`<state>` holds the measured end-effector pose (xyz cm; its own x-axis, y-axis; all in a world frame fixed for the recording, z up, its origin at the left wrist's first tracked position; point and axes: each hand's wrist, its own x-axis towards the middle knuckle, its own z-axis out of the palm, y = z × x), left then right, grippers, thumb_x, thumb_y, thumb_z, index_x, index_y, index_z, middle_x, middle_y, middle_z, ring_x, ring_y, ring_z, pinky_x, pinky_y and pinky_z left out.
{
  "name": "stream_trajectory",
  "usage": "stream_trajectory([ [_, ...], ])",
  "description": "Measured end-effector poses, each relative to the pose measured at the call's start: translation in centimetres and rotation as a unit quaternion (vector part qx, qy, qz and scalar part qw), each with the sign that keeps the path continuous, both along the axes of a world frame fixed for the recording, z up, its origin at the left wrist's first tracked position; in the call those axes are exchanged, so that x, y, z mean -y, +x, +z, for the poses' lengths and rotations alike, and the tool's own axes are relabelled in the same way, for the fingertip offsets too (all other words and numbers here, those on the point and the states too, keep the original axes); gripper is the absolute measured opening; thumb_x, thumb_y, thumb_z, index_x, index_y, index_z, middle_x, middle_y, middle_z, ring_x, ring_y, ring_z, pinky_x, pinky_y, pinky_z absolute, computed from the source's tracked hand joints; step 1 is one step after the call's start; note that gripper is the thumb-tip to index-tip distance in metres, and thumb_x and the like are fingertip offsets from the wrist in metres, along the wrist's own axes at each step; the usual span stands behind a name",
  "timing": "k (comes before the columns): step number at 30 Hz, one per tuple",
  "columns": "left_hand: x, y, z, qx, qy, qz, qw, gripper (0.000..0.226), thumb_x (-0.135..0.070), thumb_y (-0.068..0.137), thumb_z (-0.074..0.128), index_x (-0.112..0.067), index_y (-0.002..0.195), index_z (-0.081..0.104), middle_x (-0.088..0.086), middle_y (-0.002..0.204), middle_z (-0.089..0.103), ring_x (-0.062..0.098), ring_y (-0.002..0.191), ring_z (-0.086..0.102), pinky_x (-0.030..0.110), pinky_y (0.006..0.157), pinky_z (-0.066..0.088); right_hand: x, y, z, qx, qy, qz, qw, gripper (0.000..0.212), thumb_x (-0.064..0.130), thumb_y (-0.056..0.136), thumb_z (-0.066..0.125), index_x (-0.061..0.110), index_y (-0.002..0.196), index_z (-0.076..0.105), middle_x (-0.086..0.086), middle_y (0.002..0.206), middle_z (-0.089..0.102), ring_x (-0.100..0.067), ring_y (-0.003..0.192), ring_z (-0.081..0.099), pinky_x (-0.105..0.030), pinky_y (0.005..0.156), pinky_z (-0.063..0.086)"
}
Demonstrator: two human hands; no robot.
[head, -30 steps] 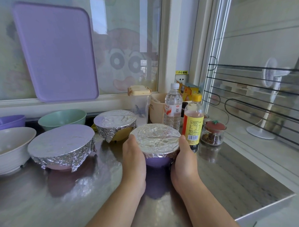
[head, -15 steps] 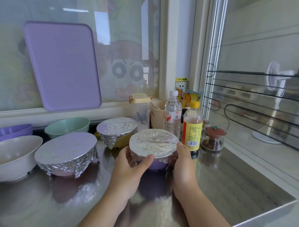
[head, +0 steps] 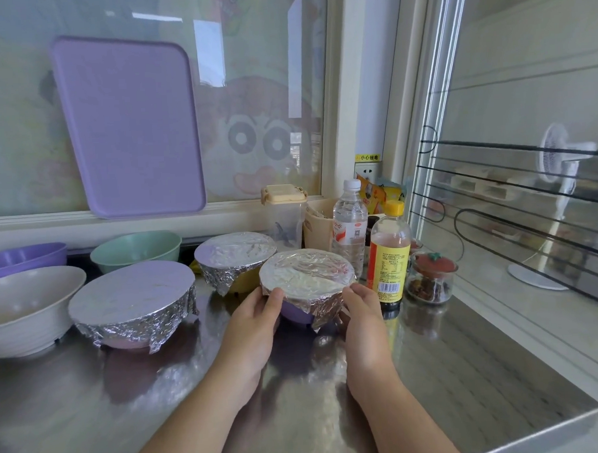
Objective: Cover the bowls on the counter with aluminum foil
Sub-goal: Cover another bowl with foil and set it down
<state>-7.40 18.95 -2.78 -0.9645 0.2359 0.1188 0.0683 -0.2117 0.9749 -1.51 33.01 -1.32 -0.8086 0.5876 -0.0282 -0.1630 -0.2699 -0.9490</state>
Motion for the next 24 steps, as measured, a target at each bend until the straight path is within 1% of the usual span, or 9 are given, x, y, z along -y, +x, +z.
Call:
stream_trajectory([
  [4, 0.3, 0.3, 0.0, 0.002, -0.012, 0.018, 1.0, 0.027, -0.035, 0.107, 0.058, -0.022, 0.125, 0.074, -0.006, 0.124, 0.076, 0.011, 0.124, 0.067, 0.042, 0.117, 0.044, 0.0, 0.0, -0.1, 0.004, -0.004, 0.001, 1.0, 0.036, 0.023, 0.108, 0.055, 0.024, 0.144, 0.053, 0.007, 0.128, 0.063, -0.002, 0.107, 0.059, -0.023, 0.08, 0.047],
  [8, 1.4, 1.0, 0.0, 0.007, -0.041, 0.11, 0.993, 0.033, -0.052, 0.092, 0.067, -0.028, 0.113, 0.074, -0.01, 0.113, 0.078, 0.011, 0.113, 0.071, 0.045, 0.108, 0.052, -0.1, 0.9, 0.4, -0.019, 0.02, -0.039, 0.999, 0.019, 0.014, 0.108, 0.054, 0.019, 0.126, 0.057, 0.005, 0.111, 0.063, -0.007, 0.093, 0.061, -0.011, 0.055, 0.049],
  [9, 1.8, 1.4, 0.2, 0.009, -0.048, 0.124, 0.991, 0.03, -0.049, 0.091, 0.067, -0.029, 0.113, 0.073, -0.009, 0.112, 0.077, 0.013, 0.108, 0.073, 0.045, 0.102, 0.056, -0.1, 1.1, 0.5, -0.022, 0.048, -0.074, 0.996, 0.016, 0.013, 0.106, 0.056, 0.019, 0.12, 0.059, 0.004, 0.109, 0.063, -0.011, 0.096, 0.062, -0.013, 0.059, 0.049],
  [11, 2.7, 2.3, 0.6, 0.009, -0.046, 0.145, 0.988, 0.013, -0.024, 0.1, 0.065, -0.022, 0.111, 0.07, 0.002, 0.108, 0.077, 0.018, 0.098, 0.075, 0.042, 0.088, 0.061, -0.1, 1.3, 0.2, -0.02, 0.134, -0.153, 0.979, 0.013, 0.012, 0.099, 0.06, 0.022, 0.108, 0.062, 0.0, 0.108, 0.063, -0.025, 0.106, 0.062, -0.027, 0.077, 0.048],
  [14, 5.0, 3.4, 1.8, -0.016, -0.044, 0.144, 0.988, 0.016, 0.003, 0.1, 0.057, -0.006, 0.104, 0.069, 0.014, 0.088, 0.076, 0.025, 0.078, 0.074, 0.037, 0.074, 0.062, 1.8, 2.1, 1.1, -0.042, 0.244, -0.204, 0.947, 0.014, 0.013, 0.091, 0.057, 0.023, 0.101, 0.06, 0.001, 0.107, 0.058, -0.025, 0.102, 0.057, -0.042, 0.085, 0.048],
  [16, 7.1, 3.7, 3.2, -0.036, -0.062, 0.137, 0.988, 0.018, 0.006, 0.099, 0.055, -0.005, 0.099, 0.069, 0.012, 0.077, 0.074, 0.024, 0.068, 0.072, 0.035, 0.065, 0.06, 4.2, 2.5, 2.9, -0.07, 0.311, -0.188, 0.929, 0.015, 0.017, 0.087, 0.054, 0.022, 0.1, 0.059, 0.003, 0.105, 0.055, -0.02, 0.099, 0.055, -0.037, 0.086, 0.047],
  [19, 10.4, 3.0, 5.5, -0.058, -0.087, 0.154, 0.982, 0.017, 0.003, 0.098, 0.056, -0.007, 0.099, 0.07, 0.009, 0.078, 0.076, 0.02, 0.066, 0.073, 0.035, 0.065, 0.058, 8.2, 1.2, 5.5, -0.093, 0.4, -0.105, 0.905, 0.016, 0.009, 0.087, 0.06, 0.019, 0.101, 0.06, 0.005, 0.104, 0.054, -0.006, 0.095, 0.052, -0.021, 0.08, 0.04],
  [22, 13.8, 1.3, 7.8, -0.064, -0.105, 0.199, 0.972, 0.016, 0.0, 0.097, 0.058, -0.01, 0.098, 0.07, 0.007, 0.084, 0.077, 0.02, 0.073, 0.076, 0.034, 0.067, 0.06, 12.1, -2.3, 7.6, -0.053, 0.451, 0.0, 0.891, 0.028, 0.007, 0.088, 0.063, 0.015, 0.115, 0.058, 0.0, 0.117, 0.053, -0.008, 0.099, 0.055, -0.03, 0.09, 0.045],
  [24, 15.8, -1.3, 8.8, -0.058, -0.113, 0.217, 0.968, 0.013, -0.004, 0.096, 0.06, -0.013, 0.098, 0.07, 0.006, 0.089, 0.076, 0.019, 0.077, 0.077, 0.038, 0.073, 0.064, 14.3, -5.5, 8.8, -0.017, 0.465, 0.062, 0.883, 0.034, 0.01, 0.09, 0.061, 0.013, 0.123, 0.057, -0.003, 0.127, 0.054, -0.021, 0.11, 0.057, -0.037, 0.098, 0.047],
])
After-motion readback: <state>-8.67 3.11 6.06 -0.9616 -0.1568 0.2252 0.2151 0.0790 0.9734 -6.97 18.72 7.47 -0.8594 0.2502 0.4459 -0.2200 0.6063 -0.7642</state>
